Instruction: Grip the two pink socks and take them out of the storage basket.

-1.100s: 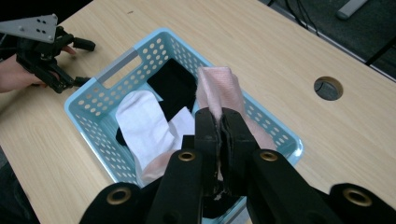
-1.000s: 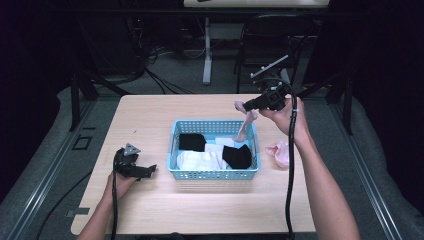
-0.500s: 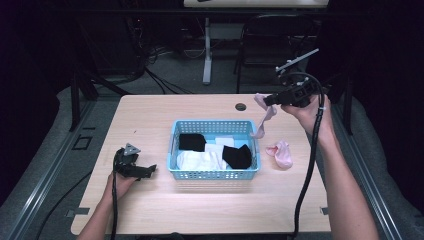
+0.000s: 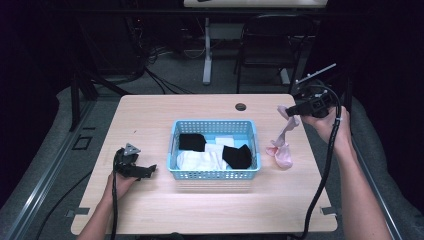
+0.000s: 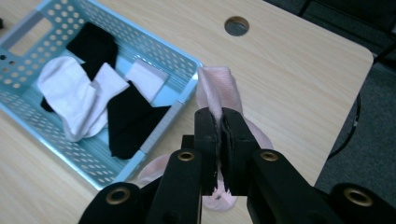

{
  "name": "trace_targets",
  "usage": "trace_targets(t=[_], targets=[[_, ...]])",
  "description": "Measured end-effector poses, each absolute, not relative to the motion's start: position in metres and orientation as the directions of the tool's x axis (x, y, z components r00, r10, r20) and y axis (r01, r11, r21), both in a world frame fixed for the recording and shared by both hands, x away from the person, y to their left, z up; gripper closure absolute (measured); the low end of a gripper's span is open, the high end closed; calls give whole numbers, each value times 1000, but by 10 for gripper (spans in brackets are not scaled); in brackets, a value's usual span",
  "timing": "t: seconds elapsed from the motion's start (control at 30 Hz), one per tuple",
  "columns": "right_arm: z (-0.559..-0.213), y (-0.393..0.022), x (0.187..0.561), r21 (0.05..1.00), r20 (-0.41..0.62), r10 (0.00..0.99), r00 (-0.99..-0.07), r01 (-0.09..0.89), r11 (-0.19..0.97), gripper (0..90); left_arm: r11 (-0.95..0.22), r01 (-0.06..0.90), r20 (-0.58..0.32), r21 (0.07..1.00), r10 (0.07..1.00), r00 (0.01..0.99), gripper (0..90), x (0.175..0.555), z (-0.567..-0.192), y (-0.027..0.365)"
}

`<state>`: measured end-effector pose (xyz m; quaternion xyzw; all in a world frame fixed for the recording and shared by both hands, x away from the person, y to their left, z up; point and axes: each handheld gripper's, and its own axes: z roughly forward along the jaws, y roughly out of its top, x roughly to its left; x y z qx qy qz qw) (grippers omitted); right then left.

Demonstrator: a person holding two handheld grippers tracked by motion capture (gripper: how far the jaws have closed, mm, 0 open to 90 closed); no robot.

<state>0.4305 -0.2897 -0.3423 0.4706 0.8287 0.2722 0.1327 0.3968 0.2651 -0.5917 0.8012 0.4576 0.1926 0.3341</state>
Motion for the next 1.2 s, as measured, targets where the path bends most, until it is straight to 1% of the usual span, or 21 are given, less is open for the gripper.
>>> trace_targets(t=[0.1,0.23,0.57,0.63,0.67,0.73,0.77,0.8,1.03,1.07,1.13,1.2], targets=[[-358,-299,435,561,63,867,-494,736,379,856,-354,607,0,711,864,504,6,397,-592,265],[-383,-306,440,507,70,882,-466,778,371,856,-358,605,3,712,862,507,5,397,-592,265],[-442,-319,448,419,107,905,-413,844,335,849,-358,605,3,711,862,506,5,397,-592,265],[-448,-320,448,410,110,906,-408,849,333,849,-357,606,2,711,862,506,5,397,-592,265],[-458,-323,449,388,121,906,-406,859,334,847,-356,606,1,712,863,505,5,397,-592,265],[-469,-323,449,384,129,912,-389,868,316,845,-355,606,1,712,863,505,5,397,-592,265],[-472,-324,450,364,127,909,-398,871,330,845,-356,605,1,712,863,506,5,397,-592,265],[-477,-324,450,370,136,915,-379,876,308,840,-357,605,2,711,862,506,5,397,-592,265],[-496,-323,451,323,145,910,-389,888,328,828,-358,605,3,711,862,507,6,397,-592,265],[-497,-322,450,341,146,915,-376,888,310,816,-357,605,2,711,863,506,5,397,-592,265],[-497,-323,450,334,146,912,-384,886,320,772,-356,606,2,712,863,505,5,397,-592,265],[-495,-322,449,343,146,914,-379,886,313,681,-355,606,1,711,863,505,5,397,-592,265]])
